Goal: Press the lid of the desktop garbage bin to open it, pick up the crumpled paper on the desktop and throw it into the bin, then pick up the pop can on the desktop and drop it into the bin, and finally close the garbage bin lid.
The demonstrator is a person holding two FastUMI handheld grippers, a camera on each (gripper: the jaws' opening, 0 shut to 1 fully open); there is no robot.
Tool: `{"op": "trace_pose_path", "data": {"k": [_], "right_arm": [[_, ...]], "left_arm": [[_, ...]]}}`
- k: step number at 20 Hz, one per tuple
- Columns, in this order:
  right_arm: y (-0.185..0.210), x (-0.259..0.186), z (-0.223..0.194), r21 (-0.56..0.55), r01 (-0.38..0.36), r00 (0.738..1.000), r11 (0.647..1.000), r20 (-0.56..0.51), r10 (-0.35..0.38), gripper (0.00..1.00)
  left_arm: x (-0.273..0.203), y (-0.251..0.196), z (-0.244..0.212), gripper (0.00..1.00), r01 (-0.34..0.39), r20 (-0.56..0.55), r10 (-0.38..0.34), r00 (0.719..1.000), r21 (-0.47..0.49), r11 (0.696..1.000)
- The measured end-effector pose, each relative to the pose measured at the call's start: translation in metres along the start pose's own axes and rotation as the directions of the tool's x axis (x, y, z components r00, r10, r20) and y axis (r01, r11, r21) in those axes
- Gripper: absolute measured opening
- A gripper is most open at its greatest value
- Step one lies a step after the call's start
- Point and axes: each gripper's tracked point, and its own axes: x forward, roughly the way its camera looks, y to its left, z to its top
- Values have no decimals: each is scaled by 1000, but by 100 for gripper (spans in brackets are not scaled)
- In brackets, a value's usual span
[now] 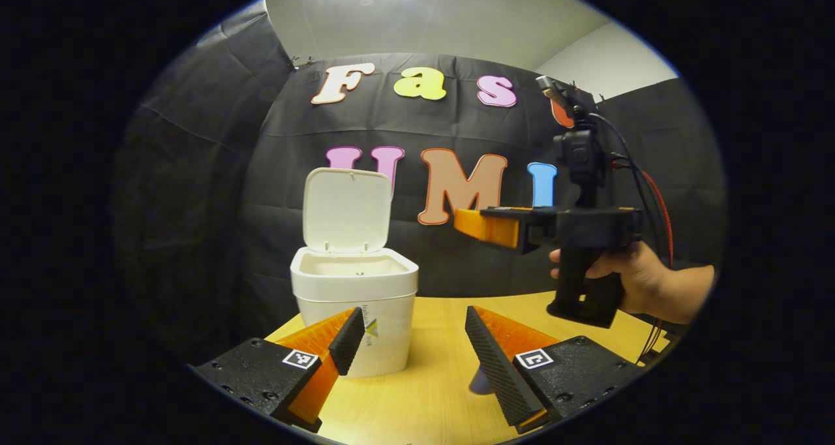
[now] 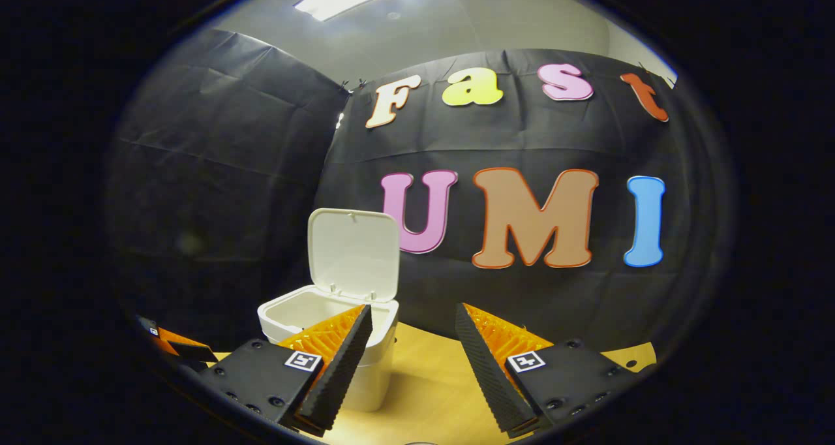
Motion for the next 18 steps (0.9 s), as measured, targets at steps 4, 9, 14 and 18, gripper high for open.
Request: {"op": "trace_pose_path", "data": {"k": [4, 9, 14, 18], "right_arm": [[-66, -52, 7, 15, 110, 993, 994, 29, -110, 88], [-146, -117, -10, 43, 261, 965, 964, 17, -262, 88], [-201, -173, -41, 59, 375, 927, 925, -47, -373, 88], [-226, -204, -63, 42, 427, 902, 903, -99, -421, 88]], "left_arm": [[21, -41, -12, 94, 65, -15, -64, 998, 8, 998], [45, -89, -43, 94, 125, -58, -125, 990, 11, 992], [63, -119, -96, 94, 152, -134, -146, 980, 36, 988], [79, -125, -145, 94, 133, -216, -120, 969, 43, 990]]}}
